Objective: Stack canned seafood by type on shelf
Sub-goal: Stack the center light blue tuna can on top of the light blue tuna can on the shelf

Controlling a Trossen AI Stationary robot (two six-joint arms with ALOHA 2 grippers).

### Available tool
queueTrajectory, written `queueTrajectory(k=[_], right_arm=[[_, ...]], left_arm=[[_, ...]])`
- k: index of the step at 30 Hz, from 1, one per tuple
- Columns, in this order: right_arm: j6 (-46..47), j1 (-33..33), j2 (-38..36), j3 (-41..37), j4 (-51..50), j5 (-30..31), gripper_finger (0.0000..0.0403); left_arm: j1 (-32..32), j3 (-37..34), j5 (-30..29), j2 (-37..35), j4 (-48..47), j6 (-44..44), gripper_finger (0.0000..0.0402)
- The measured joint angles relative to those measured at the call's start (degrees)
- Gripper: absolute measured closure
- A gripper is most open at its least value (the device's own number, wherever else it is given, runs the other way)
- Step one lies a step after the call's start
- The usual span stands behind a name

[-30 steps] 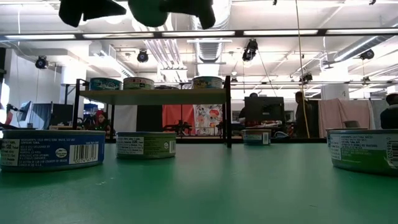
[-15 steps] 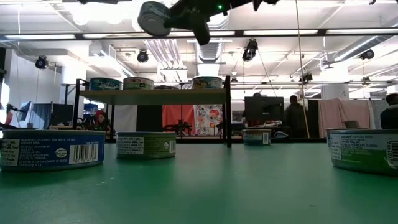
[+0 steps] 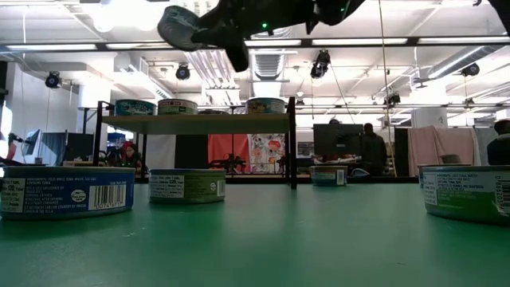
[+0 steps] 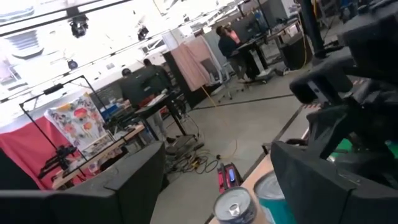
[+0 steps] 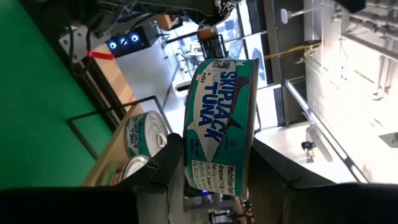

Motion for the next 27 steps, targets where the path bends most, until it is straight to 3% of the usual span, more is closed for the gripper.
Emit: queueTrajectory(k=[11, 16, 27], right_arm=[[-3.8, -0.4, 9.5, 9.6, -1.3, 0.1, 0.028], [-6.1, -1.1, 13.4, 14.1, -1.5, 1.1, 0.028], [-6.3, -1.4, 18.9, 24.0, -12.2, 1.3, 0.028]], left_arm=[[0.1, 1.0, -1.5, -4.7, -12.2, -2.4, 0.0126], [0.1, 1.0, -2.1, -6.6, -13.2, -4.4, 0.0126], [0.1, 0.9, -2.1, -7.3, -19.9, -12.8, 0.0126]])
